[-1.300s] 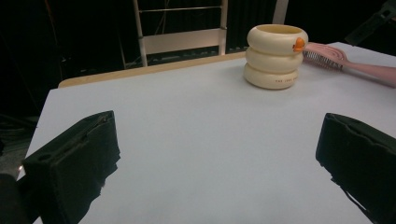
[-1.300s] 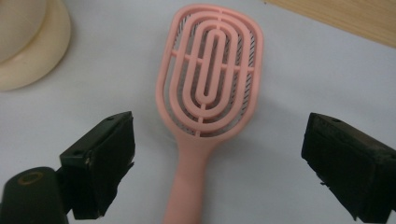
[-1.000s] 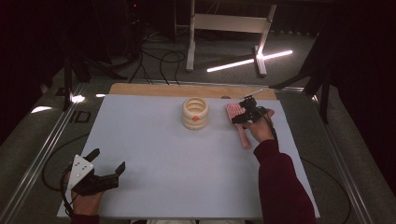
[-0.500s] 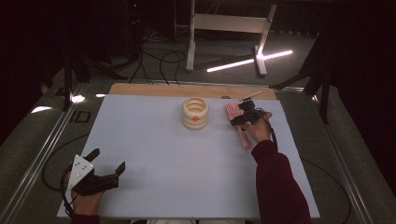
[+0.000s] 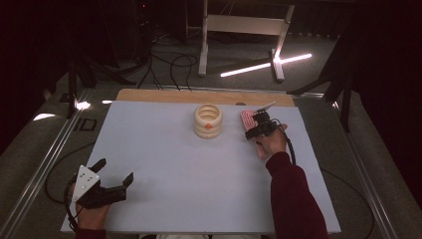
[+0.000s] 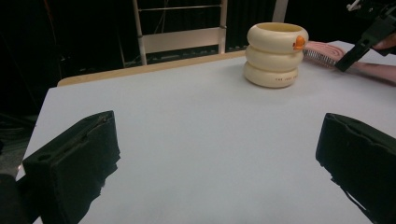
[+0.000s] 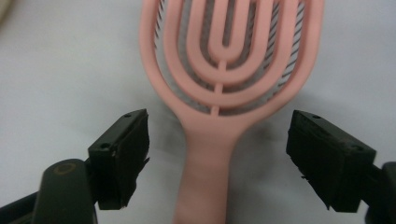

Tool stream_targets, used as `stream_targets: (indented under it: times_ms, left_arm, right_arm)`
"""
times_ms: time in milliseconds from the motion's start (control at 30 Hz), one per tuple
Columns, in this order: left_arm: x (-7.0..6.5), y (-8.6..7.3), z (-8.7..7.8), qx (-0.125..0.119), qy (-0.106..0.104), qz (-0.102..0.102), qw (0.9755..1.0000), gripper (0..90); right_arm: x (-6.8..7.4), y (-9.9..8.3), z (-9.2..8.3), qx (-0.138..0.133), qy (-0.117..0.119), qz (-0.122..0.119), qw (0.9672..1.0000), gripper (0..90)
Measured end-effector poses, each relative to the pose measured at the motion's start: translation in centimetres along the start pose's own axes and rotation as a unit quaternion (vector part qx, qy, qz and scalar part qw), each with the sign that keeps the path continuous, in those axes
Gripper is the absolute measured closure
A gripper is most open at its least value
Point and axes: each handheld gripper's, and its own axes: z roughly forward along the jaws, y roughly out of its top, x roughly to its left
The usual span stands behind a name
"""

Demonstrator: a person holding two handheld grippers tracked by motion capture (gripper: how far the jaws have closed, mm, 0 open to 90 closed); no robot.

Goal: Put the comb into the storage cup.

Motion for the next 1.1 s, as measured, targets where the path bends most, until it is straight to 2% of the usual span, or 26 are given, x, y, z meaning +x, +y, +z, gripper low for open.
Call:
stream_targets:
  times_ms: [200,333,467,500,633,1100]
  left_arm:
    - [0.0,-0.03,0.04,0.0,0.0,-0.001,1.0,0.0]
    - [-0.03,-0.01,0.03,0.001,0.0,0.0,1.0,0.0]
    - [-0.03,-0.01,0.02,0.0,0.0,0.0,1.0,0.0]
    - [-0.04,-0.01,0.02,0.0,0.0,-0.001,1.0,0.0]
    - [-0.08,-0.04,0.1,0.001,-0.001,0.0,1.0,0.0]
    - [-0.1,-0.06,0.11,0.002,0.0,0.0,1.0,0.0]
  right_arm:
    - [-0.02,-0.21,0.24,0.002,-0.003,0.005,1.0,33.1]
    - [0.08,-0.12,0.01,0.003,0.0,0.001,1.0,46.8]
    - [0.09,-0.12,-0.05,0.004,-0.001,0.002,1.0,49.2]
    - [0.09,-0.19,-0.16,0.005,0.0,0.002,1.0,56.0]
    - [0.23,-0.2,-0.21,0.005,-0.001,-0.001,1.0,61.5]
    - [0.25,-0.27,-0.25,0.002,-0.002,0.011,0.9999,66.9]
